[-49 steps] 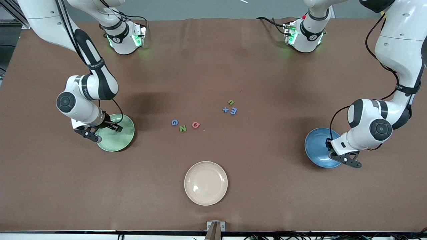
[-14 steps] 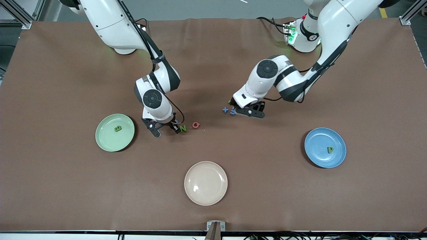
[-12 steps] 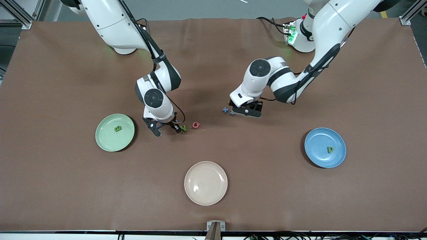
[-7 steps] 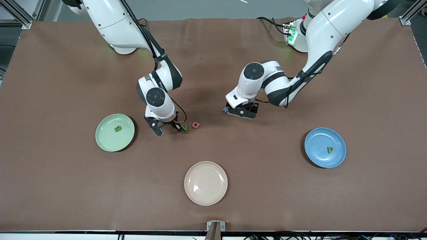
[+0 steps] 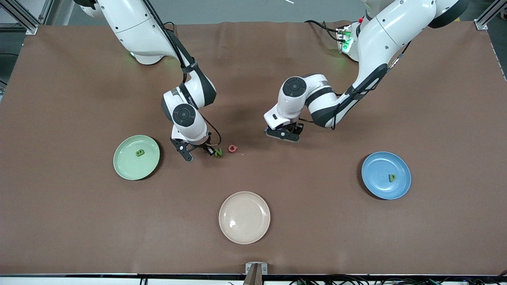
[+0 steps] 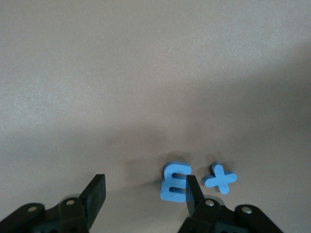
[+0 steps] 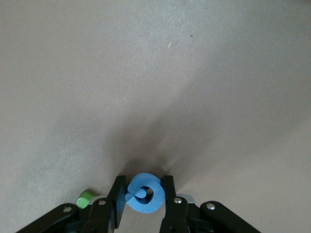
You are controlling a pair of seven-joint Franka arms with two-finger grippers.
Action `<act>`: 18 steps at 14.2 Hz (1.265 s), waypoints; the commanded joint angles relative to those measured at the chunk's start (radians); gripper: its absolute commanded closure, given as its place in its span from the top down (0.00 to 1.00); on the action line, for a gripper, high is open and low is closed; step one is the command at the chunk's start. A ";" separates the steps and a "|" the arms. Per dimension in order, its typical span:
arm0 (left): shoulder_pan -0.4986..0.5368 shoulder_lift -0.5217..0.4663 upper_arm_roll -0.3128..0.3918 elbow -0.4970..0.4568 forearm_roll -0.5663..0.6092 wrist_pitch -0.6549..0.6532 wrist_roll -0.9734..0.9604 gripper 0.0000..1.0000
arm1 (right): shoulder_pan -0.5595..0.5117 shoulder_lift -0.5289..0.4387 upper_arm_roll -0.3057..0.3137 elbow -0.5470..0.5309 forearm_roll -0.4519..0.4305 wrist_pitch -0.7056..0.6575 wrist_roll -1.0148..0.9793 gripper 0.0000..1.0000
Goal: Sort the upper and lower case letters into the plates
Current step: 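Grasp the blue G with the right gripper while the left gripper grasps the E, then place the G on the green plate while the left gripper carries E to blue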
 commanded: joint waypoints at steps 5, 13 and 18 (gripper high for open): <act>-0.116 0.044 0.078 0.079 0.020 -0.018 -0.020 0.76 | -0.243 -0.138 0.003 -0.009 0.002 -0.203 -0.438 0.00; -0.099 0.035 0.080 0.054 0.021 -0.055 -0.029 0.78 | -0.392 -0.152 0.000 -0.042 0.002 -0.226 -0.728 0.00; -0.101 0.029 0.080 0.054 0.021 -0.057 -0.031 0.84 | -0.412 -0.147 0.000 -0.095 0.003 -0.155 -0.778 0.00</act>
